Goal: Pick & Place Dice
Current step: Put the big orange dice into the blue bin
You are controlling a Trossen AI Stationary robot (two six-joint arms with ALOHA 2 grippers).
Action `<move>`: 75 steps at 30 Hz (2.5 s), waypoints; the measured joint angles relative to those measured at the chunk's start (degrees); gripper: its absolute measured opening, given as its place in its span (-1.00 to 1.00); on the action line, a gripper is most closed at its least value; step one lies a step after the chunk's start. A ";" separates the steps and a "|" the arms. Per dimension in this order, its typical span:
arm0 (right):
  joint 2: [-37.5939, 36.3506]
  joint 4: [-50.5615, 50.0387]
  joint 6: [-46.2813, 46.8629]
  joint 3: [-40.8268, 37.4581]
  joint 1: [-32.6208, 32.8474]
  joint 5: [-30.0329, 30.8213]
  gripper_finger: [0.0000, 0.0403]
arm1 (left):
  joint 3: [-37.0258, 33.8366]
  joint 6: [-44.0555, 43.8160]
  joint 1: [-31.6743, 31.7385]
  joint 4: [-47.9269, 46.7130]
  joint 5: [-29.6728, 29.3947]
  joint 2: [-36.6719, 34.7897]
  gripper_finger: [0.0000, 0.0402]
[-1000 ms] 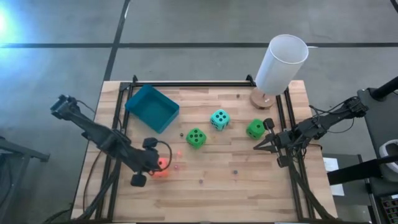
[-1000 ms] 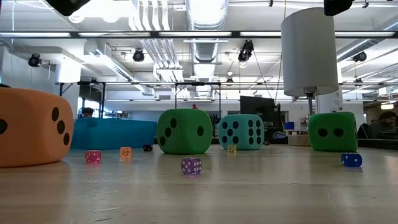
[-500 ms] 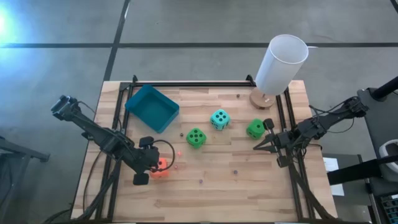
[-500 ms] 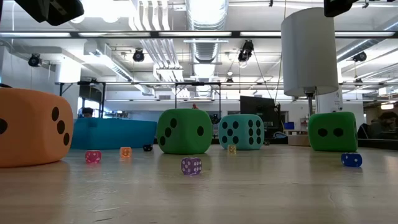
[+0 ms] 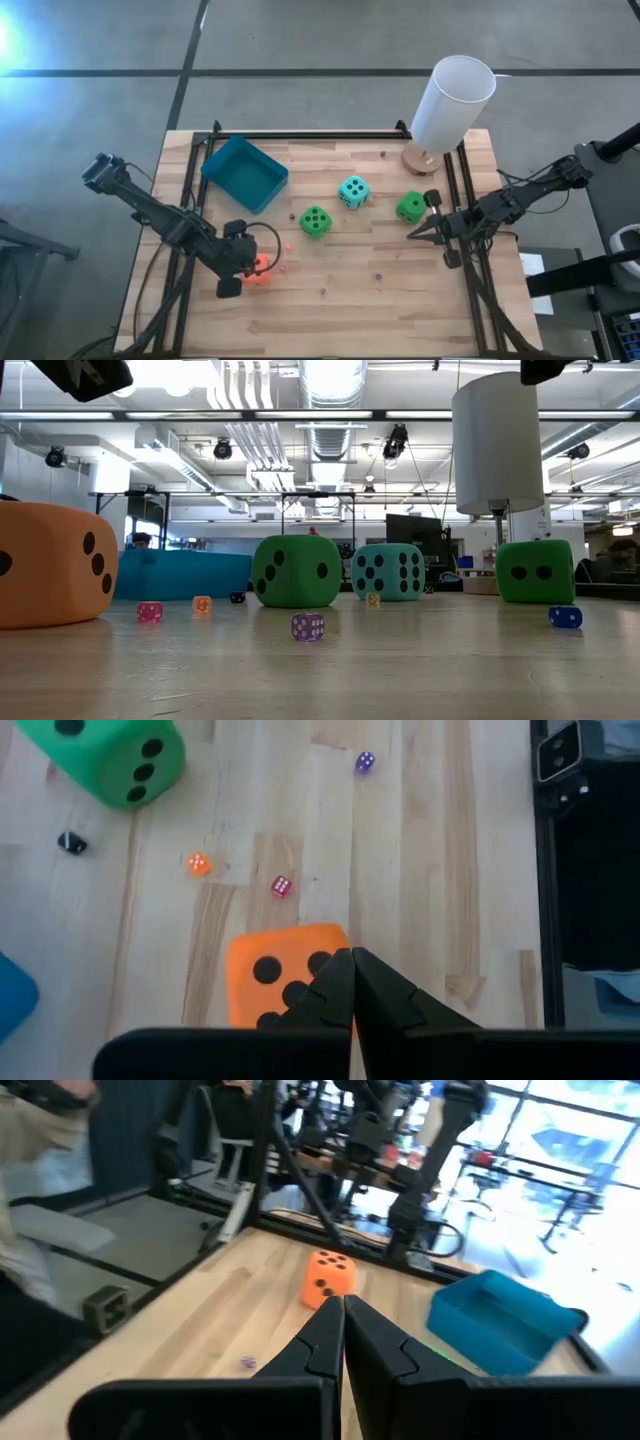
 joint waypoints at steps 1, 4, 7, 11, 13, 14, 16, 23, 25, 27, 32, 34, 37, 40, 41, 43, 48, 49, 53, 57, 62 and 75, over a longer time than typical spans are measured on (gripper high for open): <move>0.00 -0.01 -0.35 0.00 0.00 1.23 -0.96 | 0.00 1.17 0.08 0.58 -0.02 -0.02 -0.97; 0.00 0.00 -0.48 0.00 -0.02 3.16 -0.96 | 0.00 2.98 0.12 2.53 -0.03 -0.02 -0.97; 0.00 0.00 -0.50 0.00 -0.01 2.99 -0.96 | 0.00 2.95 0.14 4.19 0.00 -0.04 -0.97; 0.00 -0.02 -0.50 0.00 -0.02 2.99 -0.96 | 0.00 3.16 0.14 4.78 0.00 -0.04 -0.97; 0.00 -0.02 -0.50 0.00 -0.02 2.96 -0.96 | 0.00 3.16 0.27 4.78 0.02 -0.04 -0.97; 0.00 -0.01 -0.50 0.00 -0.02 2.96 -0.96 | 0.00 3.15 0.31 4.78 0.00 -0.04 -0.97; 0.00 -0.02 -0.50 0.00 -0.02 2.96 -0.96 | 0.00 3.41 0.35 4.78 -0.01 0.02 -0.97; 0.00 -0.02 -0.50 0.00 -0.02 2.92 -0.96 | 0.47 2.99 -0.81 4.94 -0.05 0.07 -0.99; 0.00 -0.02 -0.50 0.00 -0.02 2.90 -0.96 | 0.75 2.46 -1.18 4.99 -0.03 0.04 -0.99; 0.00 -0.02 -0.50 0.00 -0.02 2.86 -0.96 | 0.76 1.69 -1.37 5.08 -0.31 0.06 -0.99; 0.00 -0.04 -0.50 0.00 -0.01 2.79 -0.96 | 0.98 0.44 -1.37 5.12 -1.51 2.06 -1.00; -0.01 -0.02 -0.50 0.00 -0.02 2.80 -0.96 | 1.47 0.34 -1.37 4.99 -1.49 3.67 -1.00; -0.02 -0.04 -0.50 0.00 -0.02 2.79 -0.96 | 2.47 -1.21 -1.37 2.15 -1.25 6.36 -1.00; 0.00 -0.04 -0.50 0.00 -0.02 2.81 -0.96 | 4.36 -2.88 -1.37 -2.21 -1.23 8.90 -1.00; 0.00 -0.04 -0.50 0.00 -0.02 2.81 -0.96 | 4.90 -3.36 -1.37 -3.58 -1.23 9.66 -1.00; 0.00 -0.04 -0.50 0.00 -0.02 2.81 -0.96 | 5.29 -4.32 -1.37 -4.69 -1.19 10.80 -1.00; 0.00 -0.04 -0.50 0.00 -0.02 2.81 -0.96 | 5.23 -5.47 -1.37 -4.81 -1.05 12.47 -1.00; 0.00 -0.04 -0.50 0.00 -0.01 2.81 -0.96 | 5.20 -5.68 -1.37 -4.89 -1.03 12.68 -1.00; 0.00 -0.05 -0.50 0.00 0.00 2.81 -0.96 | 5.20 -5.71 -1.37 -4.91 -1.03 12.81 -1.00; 0.00 -0.04 -0.50 0.00 -0.02 2.81 -0.96 | 5.20 -7.02 -1.31 -5.31 -1.03 12.81 -1.00; 0.00 -0.04 -0.50 0.00 -0.02 2.83 -0.96 | 5.16 -7.61 -1.26 -6.06 -1.03 12.81 -0.99; 0.00 -0.04 -0.50 0.00 0.00 2.83 -0.96 | 5.16 -9.75 -1.22 -8.60 -1.03 12.81 -0.99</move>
